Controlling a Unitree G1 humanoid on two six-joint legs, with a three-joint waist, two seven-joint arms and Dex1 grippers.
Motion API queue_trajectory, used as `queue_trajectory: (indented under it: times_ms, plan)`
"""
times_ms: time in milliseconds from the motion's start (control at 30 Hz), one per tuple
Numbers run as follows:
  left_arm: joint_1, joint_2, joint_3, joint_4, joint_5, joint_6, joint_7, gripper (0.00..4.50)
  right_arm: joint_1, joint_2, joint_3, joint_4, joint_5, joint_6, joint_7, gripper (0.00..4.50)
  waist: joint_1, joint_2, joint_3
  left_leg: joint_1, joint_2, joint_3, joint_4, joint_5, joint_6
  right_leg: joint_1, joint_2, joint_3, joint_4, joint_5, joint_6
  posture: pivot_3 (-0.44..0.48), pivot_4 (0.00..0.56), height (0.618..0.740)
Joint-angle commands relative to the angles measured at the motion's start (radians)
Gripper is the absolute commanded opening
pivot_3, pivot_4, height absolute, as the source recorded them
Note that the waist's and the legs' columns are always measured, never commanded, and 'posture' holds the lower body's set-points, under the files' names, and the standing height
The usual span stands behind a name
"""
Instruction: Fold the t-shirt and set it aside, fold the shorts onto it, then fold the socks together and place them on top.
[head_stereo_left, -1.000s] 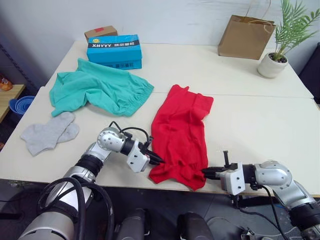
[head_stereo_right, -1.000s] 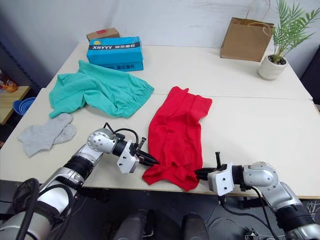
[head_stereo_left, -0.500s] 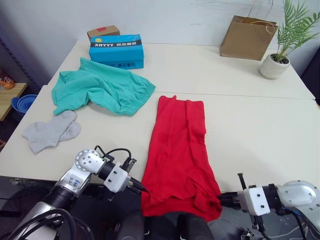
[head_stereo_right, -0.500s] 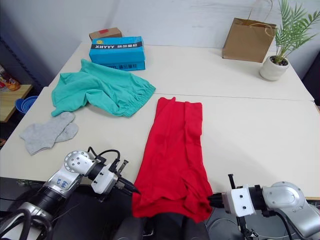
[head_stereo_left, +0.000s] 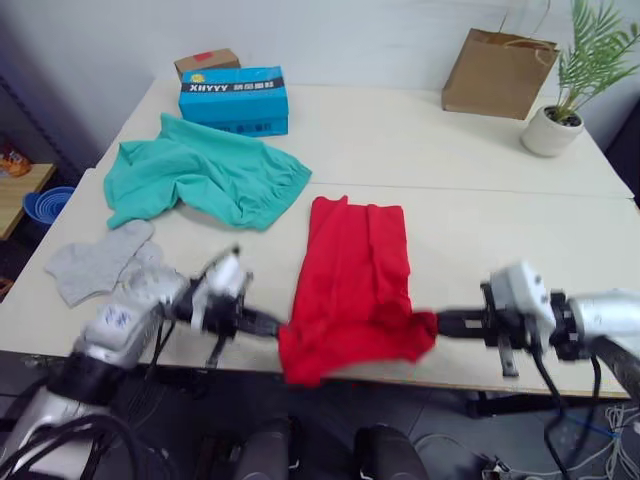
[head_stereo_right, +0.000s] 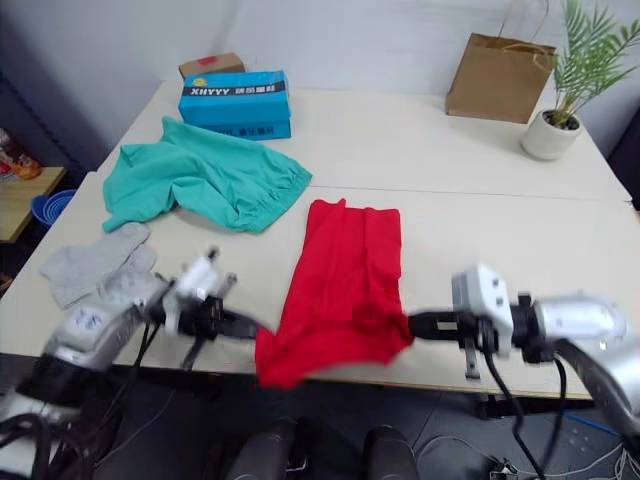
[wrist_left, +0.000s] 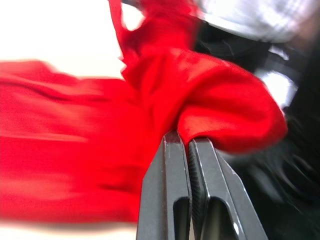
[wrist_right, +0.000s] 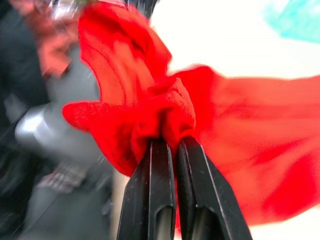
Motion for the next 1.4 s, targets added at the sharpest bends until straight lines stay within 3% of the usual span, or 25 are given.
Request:
queue_trajectory:
  times_ms: [33,133,300,533,733,1100,1300,1400]
  plan:
    - [-0.143,-0.089,0.07,0.159,-0.002,0.107,0.13,0.01,-0.164,0.131,0.026,0.165,-0.036,0.07,-0.102,0.0,0.0,0.0,0.0,0.0,0.0,0.0,0.0,0.0,0.0,0.0,0.0,0.0,0.001,0.001,0.002,0.0,0.15,0.74]
    - [-0.33,-0.199,0.075,0.417,0.096,0.132,0.273,0.01,-0.323,0.283,0.045,0.409,-0.14,0.014,-0.16,0.0,0.0,-0.004,0.003,-0.003,-0.002,0.0,0.001,0.001,0.001,-0.002,0.002,-0.002,0.002,0.003,0.005,0.0,0.15,0.74]
    - [-0.504,-0.328,0.137,0.729,0.193,0.019,0.427,0.01,-0.487,0.404,0.072,0.721,-0.319,-0.105,-0.202,0.0,-0.003,-0.006,0.003,-0.007,-0.006,0.002,0.0,0.005,0.003,-0.005,0.005,-0.005,0.008,0.004,0.008,0.0,0.15,0.74]
    - [-0.594,-0.401,0.17,0.99,0.305,-0.108,0.483,0.01,-0.658,0.515,0.056,1.039,-0.477,-0.226,-0.291,0.0,-0.01,-0.007,0.004,-0.016,-0.007,0.006,0.001,0.008,0.004,-0.017,0.005,-0.009,0.015,0.005,0.01,0.0,0.15,0.74]
    - [-0.618,-0.449,0.244,1.093,0.328,-0.19,0.54,0.01,-0.674,0.554,0.038,1.111,-0.518,-0.262,-0.309,0.0,-0.008,-0.007,0.004,-0.016,-0.007,0.007,0.002,0.01,0.004,-0.019,0.004,-0.007,0.018,0.005,0.01,0.0,0.15,0.74]
    - [-0.66,-0.494,0.341,1.124,0.341,-0.275,0.525,0.01,-0.684,0.581,-0.074,1.11,-0.479,-0.29,-0.354,0.0,-0.018,-0.007,0.004,-0.016,-0.007,0.008,0.002,0.01,0.003,-0.02,0.005,-0.007,0.019,0.005,0.01,0.0,0.15,0.74]
    - [-0.692,-0.52,0.374,1.169,0.354,-0.313,0.597,0.01,-0.695,0.591,-0.062,1.176,-0.538,-0.327,-0.389,0.0,-0.027,-0.007,0.004,-0.016,-0.007,0.007,0.002,0.01,0.003,-0.02,0.004,-0.007,0.02,0.005,0.01,0.0,0.15,0.74]
    - [-0.72,-0.552,0.391,1.197,0.363,-0.348,0.652,0.01,-0.749,0.629,-0.091,1.254,-0.547,-0.385,-0.479,0.0,-0.03,-0.007,0.004,-0.016,-0.007,0.007,0.001,0.01,0.003,-0.02,0.004,-0.007,0.02,0.005,0.01,0.0,0.15,0.74]
